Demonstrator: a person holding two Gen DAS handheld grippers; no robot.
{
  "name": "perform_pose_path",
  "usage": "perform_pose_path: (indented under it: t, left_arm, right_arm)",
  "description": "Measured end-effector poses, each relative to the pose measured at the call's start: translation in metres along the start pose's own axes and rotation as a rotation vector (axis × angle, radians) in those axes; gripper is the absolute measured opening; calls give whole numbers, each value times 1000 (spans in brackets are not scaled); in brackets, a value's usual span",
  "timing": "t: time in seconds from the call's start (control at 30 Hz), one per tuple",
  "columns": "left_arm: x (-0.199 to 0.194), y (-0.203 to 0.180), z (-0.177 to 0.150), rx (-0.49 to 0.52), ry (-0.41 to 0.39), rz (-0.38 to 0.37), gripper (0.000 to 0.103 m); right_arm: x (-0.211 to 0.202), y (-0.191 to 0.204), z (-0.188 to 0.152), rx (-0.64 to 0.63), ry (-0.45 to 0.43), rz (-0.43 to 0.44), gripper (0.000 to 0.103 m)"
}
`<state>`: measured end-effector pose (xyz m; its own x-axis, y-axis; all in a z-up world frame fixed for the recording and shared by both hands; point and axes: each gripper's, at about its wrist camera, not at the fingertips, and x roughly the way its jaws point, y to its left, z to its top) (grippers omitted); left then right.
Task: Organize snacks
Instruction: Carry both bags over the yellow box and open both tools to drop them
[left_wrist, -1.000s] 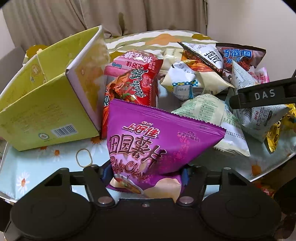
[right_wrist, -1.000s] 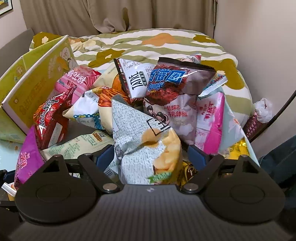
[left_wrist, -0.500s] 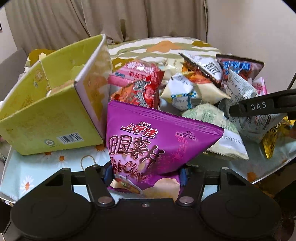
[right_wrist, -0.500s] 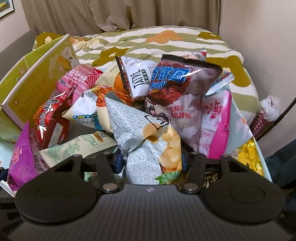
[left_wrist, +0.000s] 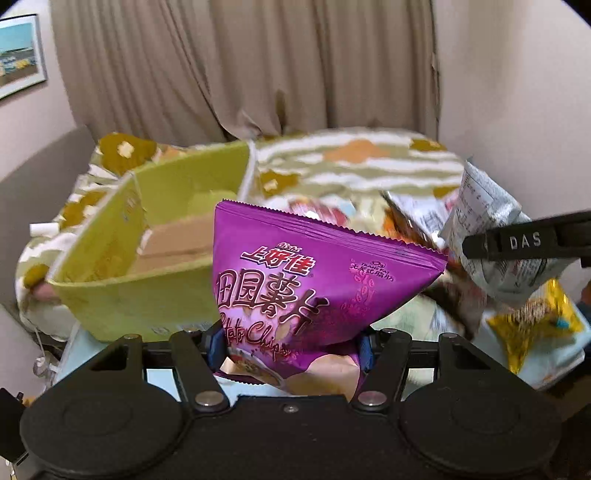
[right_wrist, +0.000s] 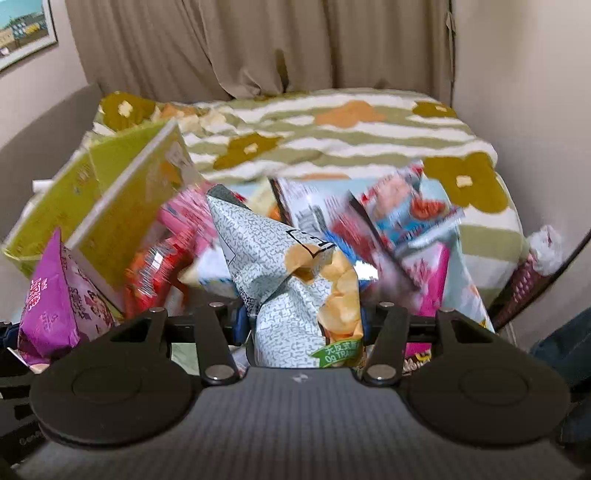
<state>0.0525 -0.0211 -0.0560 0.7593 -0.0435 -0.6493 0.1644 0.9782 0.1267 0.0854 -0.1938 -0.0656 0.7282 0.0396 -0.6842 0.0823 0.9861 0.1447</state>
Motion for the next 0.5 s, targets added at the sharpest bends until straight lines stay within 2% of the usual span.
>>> perform_pose_path:
  t: [0.23, 0.5]
  left_arm:
    - [-24, 42, 30, -73, -93, 91, 68]
    - [-24, 113, 79, -109, -189, 175, 68]
  right_arm:
    - [-24, 25, 35, -66, -80, 75, 67]
    - [-30, 74, 85, -91, -161, 161, 67]
